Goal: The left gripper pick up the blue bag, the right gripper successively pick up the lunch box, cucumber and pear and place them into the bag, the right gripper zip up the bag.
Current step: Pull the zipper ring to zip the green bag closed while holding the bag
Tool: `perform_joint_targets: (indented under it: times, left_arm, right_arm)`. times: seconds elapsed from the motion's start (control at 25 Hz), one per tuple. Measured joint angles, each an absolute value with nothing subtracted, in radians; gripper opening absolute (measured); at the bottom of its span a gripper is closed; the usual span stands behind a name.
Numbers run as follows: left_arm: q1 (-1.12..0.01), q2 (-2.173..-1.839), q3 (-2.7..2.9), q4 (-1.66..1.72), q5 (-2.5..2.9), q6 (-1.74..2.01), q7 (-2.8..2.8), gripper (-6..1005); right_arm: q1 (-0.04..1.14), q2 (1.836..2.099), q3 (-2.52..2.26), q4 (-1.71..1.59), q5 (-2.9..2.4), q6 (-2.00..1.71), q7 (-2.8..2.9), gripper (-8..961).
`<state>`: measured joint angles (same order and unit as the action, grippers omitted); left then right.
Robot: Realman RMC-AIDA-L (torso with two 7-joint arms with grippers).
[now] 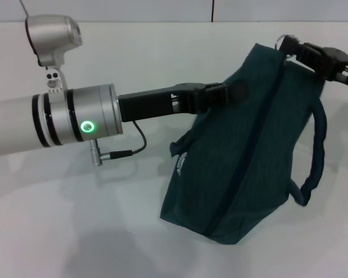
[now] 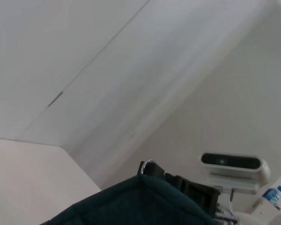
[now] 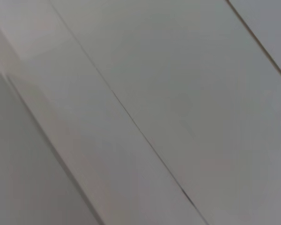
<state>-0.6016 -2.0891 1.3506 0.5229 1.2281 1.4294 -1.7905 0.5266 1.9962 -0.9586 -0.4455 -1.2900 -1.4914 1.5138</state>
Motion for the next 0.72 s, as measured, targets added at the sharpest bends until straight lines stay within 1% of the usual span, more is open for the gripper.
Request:
perform_joint_targets:
  times: [0.2, 0.4, 0.72]
  left_arm:
    - [-0.605, -2.089, 1.377, 0.527, 1.224, 1.441, -1.781, 79]
    - [-0.613, -2.091, 1.390, 0.529, 1.219, 1.482, -1.763, 77]
    - [-0.605, -2.091, 1.393, 0.551, 1.216, 1.516, -1.745, 73]
  right_arm:
    - [0.518, 1.995, -0.951, -0.420, -1.269, -1.522, 1.601, 4]
    - [0.521, 1.984, -0.946, -0.373, -1.250, -1.537, 1.671, 4]
    - [0.511, 1.978, -0.933, -0.323, -1.224, -1.572, 1.717, 4]
